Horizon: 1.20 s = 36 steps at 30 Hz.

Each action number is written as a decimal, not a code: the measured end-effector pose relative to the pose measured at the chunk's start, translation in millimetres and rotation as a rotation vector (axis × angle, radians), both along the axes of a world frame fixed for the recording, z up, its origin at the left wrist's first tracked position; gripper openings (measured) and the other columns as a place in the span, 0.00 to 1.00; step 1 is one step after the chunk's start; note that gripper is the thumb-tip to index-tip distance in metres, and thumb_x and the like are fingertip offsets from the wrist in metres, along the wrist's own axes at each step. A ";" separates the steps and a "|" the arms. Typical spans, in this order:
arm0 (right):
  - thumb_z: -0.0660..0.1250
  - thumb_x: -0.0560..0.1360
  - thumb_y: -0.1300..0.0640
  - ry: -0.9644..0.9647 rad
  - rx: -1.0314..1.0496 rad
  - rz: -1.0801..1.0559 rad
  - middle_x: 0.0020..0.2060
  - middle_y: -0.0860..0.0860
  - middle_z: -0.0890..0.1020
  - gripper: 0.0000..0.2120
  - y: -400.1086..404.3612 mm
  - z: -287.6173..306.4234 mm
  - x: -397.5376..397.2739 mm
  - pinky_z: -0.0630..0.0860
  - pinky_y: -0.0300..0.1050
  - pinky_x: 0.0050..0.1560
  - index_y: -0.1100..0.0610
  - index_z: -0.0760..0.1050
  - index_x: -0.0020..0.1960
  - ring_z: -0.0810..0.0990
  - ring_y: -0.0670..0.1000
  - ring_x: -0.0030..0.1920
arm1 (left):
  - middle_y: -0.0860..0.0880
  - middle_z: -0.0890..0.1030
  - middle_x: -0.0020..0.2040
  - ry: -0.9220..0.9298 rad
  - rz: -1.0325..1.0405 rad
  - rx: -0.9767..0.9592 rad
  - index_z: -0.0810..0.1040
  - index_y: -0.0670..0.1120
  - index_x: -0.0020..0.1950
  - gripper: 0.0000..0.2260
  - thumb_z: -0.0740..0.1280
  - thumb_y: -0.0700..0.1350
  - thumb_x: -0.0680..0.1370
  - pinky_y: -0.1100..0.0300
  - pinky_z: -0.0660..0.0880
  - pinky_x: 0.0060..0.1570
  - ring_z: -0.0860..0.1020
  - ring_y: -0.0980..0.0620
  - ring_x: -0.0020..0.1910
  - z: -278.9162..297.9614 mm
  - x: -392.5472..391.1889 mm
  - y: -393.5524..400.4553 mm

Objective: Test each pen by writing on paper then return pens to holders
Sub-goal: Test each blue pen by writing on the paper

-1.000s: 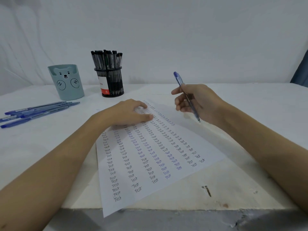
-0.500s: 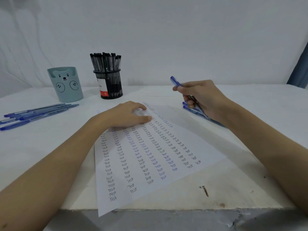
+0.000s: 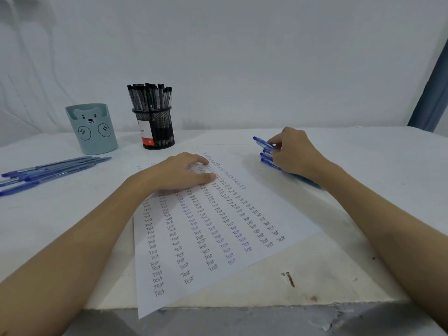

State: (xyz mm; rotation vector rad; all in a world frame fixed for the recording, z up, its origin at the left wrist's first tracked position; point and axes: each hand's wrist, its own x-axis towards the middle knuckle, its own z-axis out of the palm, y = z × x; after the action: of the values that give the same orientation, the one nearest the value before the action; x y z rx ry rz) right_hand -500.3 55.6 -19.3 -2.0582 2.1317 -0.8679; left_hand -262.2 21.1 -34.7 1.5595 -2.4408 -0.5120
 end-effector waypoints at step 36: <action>0.56 0.75 0.65 0.626 -0.047 0.739 0.57 0.54 0.75 0.20 -32.4 7.8 356.2 0.65 0.45 0.47 0.53 0.73 0.64 0.68 0.56 0.58 | 0.52 0.75 0.60 0.091 0.575 -0.413 0.76 0.49 0.58 0.10 0.62 0.49 0.79 0.60 0.67 0.57 0.73 0.52 0.58 -22.5 257.8 96.5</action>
State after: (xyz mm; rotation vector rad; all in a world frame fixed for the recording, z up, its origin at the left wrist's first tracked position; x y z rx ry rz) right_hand -144.1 23.3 -11.5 -3.0871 1.2610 -0.1817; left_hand -4.4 117.6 -57.1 1.8680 -1.7525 0.0250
